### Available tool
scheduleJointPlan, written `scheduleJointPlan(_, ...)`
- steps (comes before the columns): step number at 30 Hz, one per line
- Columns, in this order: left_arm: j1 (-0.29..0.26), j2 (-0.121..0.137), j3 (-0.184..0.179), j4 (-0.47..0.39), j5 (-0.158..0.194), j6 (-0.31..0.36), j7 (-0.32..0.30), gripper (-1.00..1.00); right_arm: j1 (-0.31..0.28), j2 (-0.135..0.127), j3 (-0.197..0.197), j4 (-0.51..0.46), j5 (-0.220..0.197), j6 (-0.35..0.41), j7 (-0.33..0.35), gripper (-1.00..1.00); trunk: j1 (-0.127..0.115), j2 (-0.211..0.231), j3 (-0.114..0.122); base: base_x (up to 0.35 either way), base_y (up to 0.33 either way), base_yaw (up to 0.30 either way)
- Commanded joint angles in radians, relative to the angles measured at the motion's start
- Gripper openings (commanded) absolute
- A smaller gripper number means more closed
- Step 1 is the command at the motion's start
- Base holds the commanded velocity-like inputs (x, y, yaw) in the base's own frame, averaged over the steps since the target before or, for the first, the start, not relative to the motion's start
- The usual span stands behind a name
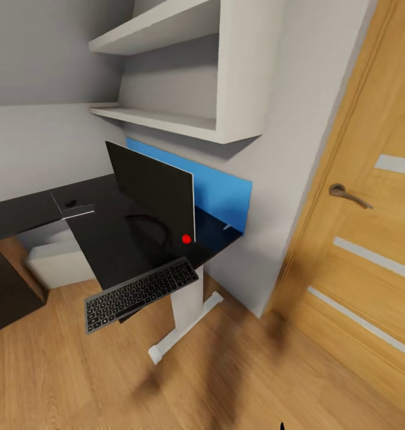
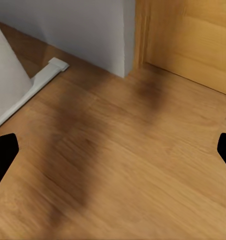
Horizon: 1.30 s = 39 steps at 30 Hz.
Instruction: In the bedroom, organize the workspace by keeping the computer under the desk, ensuring the monitor is on the desk, placing the keyboard on the desk next to the monitor, placing the mouse on the desk next to the keyboard, moving the folder from the swivel chair onto the desk next to the mouse, stacking the notebook on top of the folder with the pen on top of the notebook, and positioning the swivel chair next to the desk.
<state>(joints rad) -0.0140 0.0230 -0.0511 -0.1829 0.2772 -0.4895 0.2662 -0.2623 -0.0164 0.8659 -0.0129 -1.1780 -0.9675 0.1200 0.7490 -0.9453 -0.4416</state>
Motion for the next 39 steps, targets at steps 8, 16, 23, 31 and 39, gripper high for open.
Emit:
scheduleJointPlan(8, -0.001, 0.000, -0.006, 0.000, 0.005, -0.005, 0.004, 1.00, 0.000, 0.000, 0.001, -0.001, -0.011, 0.002, 0.011, 1.00, 0.000, -0.001, -0.008, 0.000, -0.234, 0.246)
scheduleJointPlan(16, -0.001, -0.002, -0.007, 0.000, 0.005, -0.006, 0.004, 1.00, 0.000, 0.000, -0.002, -0.002, -0.012, 0.078, 0.010, 1.00, 0.000, -0.001, -0.015, 0.000, -0.078, 0.246)
scheduleJointPlan(23, -0.001, 0.000, -0.007, 0.000, 0.005, -0.006, 0.004, 1.00, 0.000, 0.000, -0.002, -0.002, -0.012, 0.081, 0.010, 1.00, 0.000, -0.001, -0.021, 0.000, -0.002, 0.246)
scheduleJointPlan(31, -0.001, 0.000, -0.007, 0.000, 0.005, -0.005, 0.005, 1.00, 0.000, 0.000, -0.002, -0.002, -0.012, 0.081, 0.010, 1.00, 0.000, -0.001, -0.028, 0.000, 0.000, 0.246)
scheduleJointPlan(39, -0.001, 0.000, -0.006, 0.000, 0.005, -0.003, 0.005, 1.00, 0.000, 0.000, -0.003, -0.004, -0.014, 0.080, 0.010, 1.00, 0.000, -0.001, -0.031, 0.000, -0.007, 0.161)
